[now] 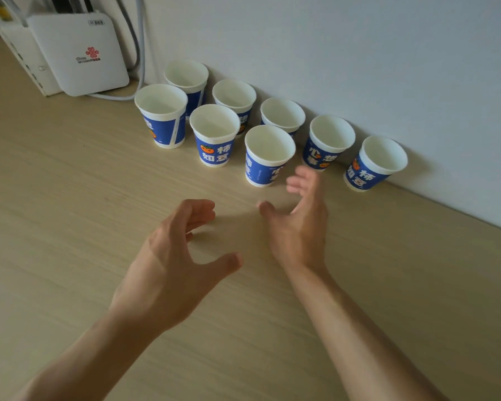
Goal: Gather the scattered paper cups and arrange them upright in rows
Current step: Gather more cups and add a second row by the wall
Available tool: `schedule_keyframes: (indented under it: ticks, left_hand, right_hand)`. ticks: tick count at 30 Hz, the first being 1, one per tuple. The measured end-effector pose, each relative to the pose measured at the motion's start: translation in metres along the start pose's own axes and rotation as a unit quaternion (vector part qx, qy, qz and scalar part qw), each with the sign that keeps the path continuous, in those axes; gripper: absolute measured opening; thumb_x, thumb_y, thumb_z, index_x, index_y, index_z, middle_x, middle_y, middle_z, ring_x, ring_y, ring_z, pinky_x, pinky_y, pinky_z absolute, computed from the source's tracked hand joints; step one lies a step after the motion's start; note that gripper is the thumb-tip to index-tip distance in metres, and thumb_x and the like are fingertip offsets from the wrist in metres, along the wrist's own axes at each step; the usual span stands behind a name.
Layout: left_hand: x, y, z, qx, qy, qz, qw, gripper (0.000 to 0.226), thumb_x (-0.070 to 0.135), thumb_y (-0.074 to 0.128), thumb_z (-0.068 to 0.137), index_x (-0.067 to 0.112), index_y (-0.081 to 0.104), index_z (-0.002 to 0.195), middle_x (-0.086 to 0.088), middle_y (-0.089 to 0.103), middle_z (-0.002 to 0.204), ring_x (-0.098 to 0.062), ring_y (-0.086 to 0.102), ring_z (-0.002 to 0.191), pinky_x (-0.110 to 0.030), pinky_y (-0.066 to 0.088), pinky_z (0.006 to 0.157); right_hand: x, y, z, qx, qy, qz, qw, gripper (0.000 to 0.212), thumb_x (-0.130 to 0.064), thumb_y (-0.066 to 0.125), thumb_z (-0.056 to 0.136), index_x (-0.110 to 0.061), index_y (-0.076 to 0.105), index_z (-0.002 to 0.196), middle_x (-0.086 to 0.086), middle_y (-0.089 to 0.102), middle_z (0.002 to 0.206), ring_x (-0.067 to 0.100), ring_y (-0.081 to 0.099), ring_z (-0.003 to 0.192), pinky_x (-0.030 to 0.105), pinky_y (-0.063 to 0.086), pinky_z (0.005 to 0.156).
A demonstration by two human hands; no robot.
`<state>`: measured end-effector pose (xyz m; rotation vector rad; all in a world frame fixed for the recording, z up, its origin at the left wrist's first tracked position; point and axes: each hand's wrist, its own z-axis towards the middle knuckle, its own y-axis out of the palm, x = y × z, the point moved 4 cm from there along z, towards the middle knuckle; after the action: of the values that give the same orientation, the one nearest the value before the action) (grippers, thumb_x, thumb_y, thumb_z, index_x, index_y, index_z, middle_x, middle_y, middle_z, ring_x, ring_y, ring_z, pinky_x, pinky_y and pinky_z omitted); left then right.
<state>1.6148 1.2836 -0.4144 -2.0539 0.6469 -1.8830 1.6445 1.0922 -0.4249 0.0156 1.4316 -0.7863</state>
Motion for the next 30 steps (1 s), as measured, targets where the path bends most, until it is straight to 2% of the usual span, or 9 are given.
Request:
schedule_keyframes:
  ticks: [5,8,10,12,16,19,25,27,30]
  left_hand:
    - [0.029,0.007,-0.038,-0.023,-0.004,0.018,1.000,0.070,0.056,0.080,0.060,0.051,0.053,0.123,0.035,0.060,0.124,-0.001,0.058,0.119,-0.032,0.048,0.103]
    - [0.060,0.012,-0.058,-0.022,-0.017,-0.014,1.000,0.058,0.045,0.083,0.067,0.045,0.058,0.120,0.028,0.065,0.122,-0.002,0.060,0.119,-0.030,0.048,0.104]
    - [0.088,0.016,-0.072,-0.022,-0.020,-0.035,0.999,0.049,0.038,0.082,0.074,0.039,0.061,0.119,0.024,0.068,0.120,0.003,0.061,0.117,-0.023,0.046,0.101]
    - [0.121,0.024,-0.091,-0.024,-0.017,-0.054,0.998,0.043,0.029,0.081,0.080,0.032,0.063,0.118,0.019,0.070,0.117,0.005,0.061,0.115,-0.022,0.047,0.100]
    - [0.183,0.053,-0.134,-0.036,-0.030,-0.082,0.996,0.036,0.018,0.079,0.085,0.024,0.065,0.118,0.012,0.071,0.115,-0.001,0.064,0.114,-0.030,0.050,0.100]
    - [0.222,0.079,-0.172,-0.041,-0.037,-0.096,0.994,0.033,0.021,0.078,0.087,0.025,0.065,0.117,0.013,0.072,0.114,0.003,0.065,0.110,-0.026,0.051,0.097]
    - [0.280,0.131,-0.259,-0.030,-0.044,-0.145,0.988,0.026,0.021,0.076,0.089,0.023,0.067,0.113,0.005,0.073,0.113,-0.005,0.068,0.107,-0.016,0.049,0.085]
    - [0.294,0.146,-0.285,-0.033,-0.041,-0.157,0.986,0.025,0.019,0.075,0.090,0.022,0.066,0.112,0.002,0.073,0.112,0.001,0.069,0.101,-0.009,0.050,0.077]
    - [0.310,0.165,-0.312,-0.049,-0.036,-0.157,0.986,0.025,0.019,0.075,0.090,0.020,0.066,0.113,0.003,0.073,0.110,0.010,0.068,0.090,-0.005,0.050,0.073]
  right_hand:
    - [0.007,-0.057,-0.049,0.000,0.032,0.025,0.999,0.066,-0.005,0.081,0.077,-0.020,0.050,0.132,-0.009,0.062,0.120,0.006,0.060,0.113,0.020,0.045,0.093]
    - [0.006,-0.110,-0.069,0.031,0.086,0.040,0.995,0.061,-0.004,0.080,0.077,-0.024,0.051,0.127,-0.012,0.064,0.116,0.005,0.061,0.109,0.027,0.049,0.091]
    - [0.000,-0.151,-0.082,0.048,0.123,0.057,0.990,0.059,0.000,0.078,0.079,-0.022,0.052,0.126,-0.008,0.065,0.115,0.007,0.063,0.107,0.035,0.051,0.093]
    - [-0.008,-0.196,-0.097,0.063,0.157,0.078,0.983,0.056,0.002,0.077,0.081,-0.022,0.052,0.126,-0.003,0.065,0.113,0.014,0.065,0.106,0.039,0.053,0.094]
    - [-0.025,-0.282,-0.129,0.077,0.192,0.114,0.972,0.052,-0.003,0.077,0.084,-0.026,0.053,0.124,-0.003,0.066,0.113,0.014,0.067,0.105,0.027,0.051,0.090]
    - [-0.032,-0.337,-0.144,0.065,0.200,0.139,0.968,0.045,-0.006,0.077,0.085,-0.032,0.056,0.114,-0.006,0.068,0.110,0.006,0.068,0.099,0.018,0.047,0.084]
    - [-0.031,-0.431,-0.171,0.033,0.214,0.148,0.965,0.036,-0.011,0.078,0.085,-0.018,0.061,0.116,-0.006,0.068,0.105,0.012,0.069,0.094,0.008,0.048,0.071]
    - [-0.031,-0.456,-0.184,0.024,0.220,0.151,0.963,0.032,-0.012,0.078,0.085,-0.019,0.063,0.113,-0.007,0.068,0.103,0.002,0.069,0.088,0.006,0.048,0.070]
    - [-0.026,-0.487,-0.207,0.023,0.237,0.159,0.958,0.030,-0.015,0.077,0.085,-0.019,0.065,0.112,-0.005,0.069,0.106,-0.011,0.065,0.082,0.003,0.046,0.068]
